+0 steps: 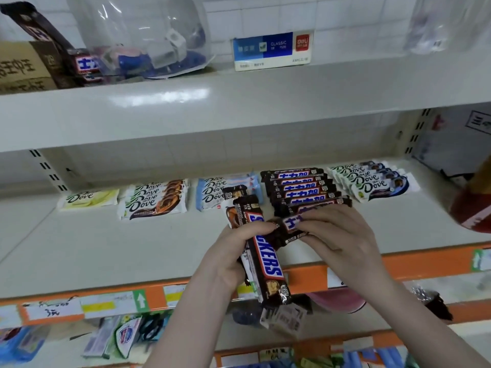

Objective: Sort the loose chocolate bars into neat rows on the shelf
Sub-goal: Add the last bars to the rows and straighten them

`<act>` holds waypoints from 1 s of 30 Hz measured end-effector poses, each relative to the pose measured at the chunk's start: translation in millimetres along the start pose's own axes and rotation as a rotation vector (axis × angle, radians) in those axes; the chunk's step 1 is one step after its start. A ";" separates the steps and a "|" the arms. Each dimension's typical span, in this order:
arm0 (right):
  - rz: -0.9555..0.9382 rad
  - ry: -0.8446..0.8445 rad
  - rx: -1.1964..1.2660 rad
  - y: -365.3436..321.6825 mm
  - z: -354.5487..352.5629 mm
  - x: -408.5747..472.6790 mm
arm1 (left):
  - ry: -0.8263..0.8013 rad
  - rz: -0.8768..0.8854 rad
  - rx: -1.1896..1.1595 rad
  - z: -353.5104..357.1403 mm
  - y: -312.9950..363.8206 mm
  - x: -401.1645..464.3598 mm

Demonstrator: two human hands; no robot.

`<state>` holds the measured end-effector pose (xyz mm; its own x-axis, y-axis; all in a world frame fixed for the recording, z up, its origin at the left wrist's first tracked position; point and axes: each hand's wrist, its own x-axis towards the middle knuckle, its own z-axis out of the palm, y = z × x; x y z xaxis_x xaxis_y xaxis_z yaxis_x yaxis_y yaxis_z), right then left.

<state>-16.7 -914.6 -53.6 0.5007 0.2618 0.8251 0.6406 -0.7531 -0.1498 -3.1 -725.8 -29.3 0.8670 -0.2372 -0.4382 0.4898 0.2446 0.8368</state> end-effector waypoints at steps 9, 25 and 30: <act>0.382 -0.571 0.439 48.3 -22.5 19.9 | -0.075 0.083 0.093 0.2 -1.2 18.8; 0.127 -0.613 0.085 95.7 -9.6 8.1 | 0.132 -0.018 -0.225 21.1 -14.5 45.6; 0.122 -0.645 0.032 102.4 -2.9 13.5 | 0.150 0.035 -0.260 18.8 -15.4 49.4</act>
<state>53.9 -990.0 -56.2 0.8127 0.4928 0.3109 0.5696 -0.7842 -0.2460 30.4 -759.0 -57.7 0.8781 -0.0875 -0.4703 0.4496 0.4870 0.7488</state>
